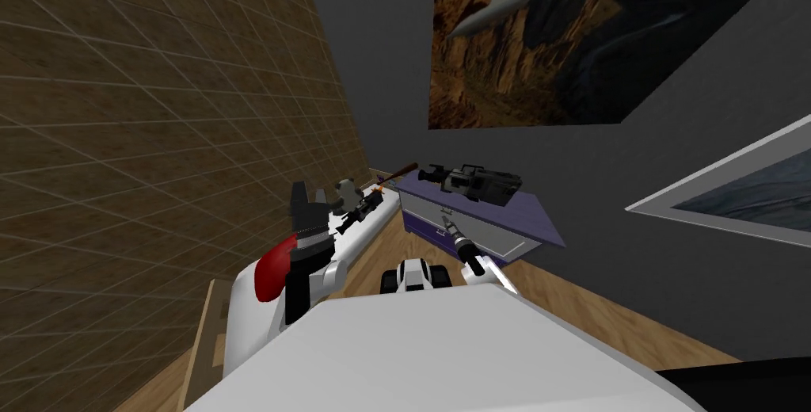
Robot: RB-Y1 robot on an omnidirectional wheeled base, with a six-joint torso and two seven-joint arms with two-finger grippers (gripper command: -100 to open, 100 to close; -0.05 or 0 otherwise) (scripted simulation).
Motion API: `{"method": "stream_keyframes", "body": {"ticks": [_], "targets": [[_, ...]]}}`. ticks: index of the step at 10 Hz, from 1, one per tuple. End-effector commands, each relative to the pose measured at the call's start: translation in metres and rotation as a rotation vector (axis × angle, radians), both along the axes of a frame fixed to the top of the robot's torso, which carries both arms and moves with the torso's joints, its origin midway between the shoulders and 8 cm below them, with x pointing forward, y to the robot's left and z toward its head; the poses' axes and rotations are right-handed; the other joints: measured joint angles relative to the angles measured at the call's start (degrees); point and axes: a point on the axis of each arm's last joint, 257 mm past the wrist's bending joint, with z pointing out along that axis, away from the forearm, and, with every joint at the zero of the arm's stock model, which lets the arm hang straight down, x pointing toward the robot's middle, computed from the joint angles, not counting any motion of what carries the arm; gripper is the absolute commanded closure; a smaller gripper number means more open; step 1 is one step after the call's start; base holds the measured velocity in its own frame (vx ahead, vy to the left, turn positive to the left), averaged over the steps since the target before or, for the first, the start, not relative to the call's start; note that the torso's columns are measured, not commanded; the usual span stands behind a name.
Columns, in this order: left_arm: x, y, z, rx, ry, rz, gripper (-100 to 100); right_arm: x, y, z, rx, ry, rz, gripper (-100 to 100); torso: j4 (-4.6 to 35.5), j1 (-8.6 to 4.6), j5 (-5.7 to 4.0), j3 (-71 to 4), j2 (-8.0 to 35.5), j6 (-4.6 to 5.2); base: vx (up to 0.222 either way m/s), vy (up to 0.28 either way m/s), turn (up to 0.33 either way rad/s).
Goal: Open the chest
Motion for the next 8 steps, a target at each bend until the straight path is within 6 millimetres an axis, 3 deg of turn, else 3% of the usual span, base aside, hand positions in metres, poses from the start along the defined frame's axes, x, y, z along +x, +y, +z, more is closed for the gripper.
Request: {"method": "stream_keyframes", "body": {"ticks": [1,2,3,8], "targets": [[0.0,0.0,0.0,0.0,0.0,0.0,0,-0.009,-0.006,-0.034,-0.058,0.096,-0.018,-100,0.0,0.07,0.0,0.0,0.0,-0.06,0.01,0.023,0.114],[0.0,0.0,0.0,0.0,0.0,0.0,0,-0.01,-0.007,-0.036,-0.059,0.102,-0.022,-100,0.0,0.07,0.02,0.0,0.0,-0.01,0.01,0.016,-0.03],[0.0,0.0,0.0,0.0,0.0,0.0,0,-0.018,-0.012,-0.06,-0.112,0.165,-0.024,-100,0.0,0.03,0.01,0.0,0.0,0.0,0.013,0.036,0.189],[0.0,0.0,0.0,0.0,0.0,0.0,0,-0.05,-0.039,-0.119,-0.246,0.35,-0.07,-100,0.0,0.09,0.01,0.0,0.0,-0.04,0.015,0.037,0.14]]}}
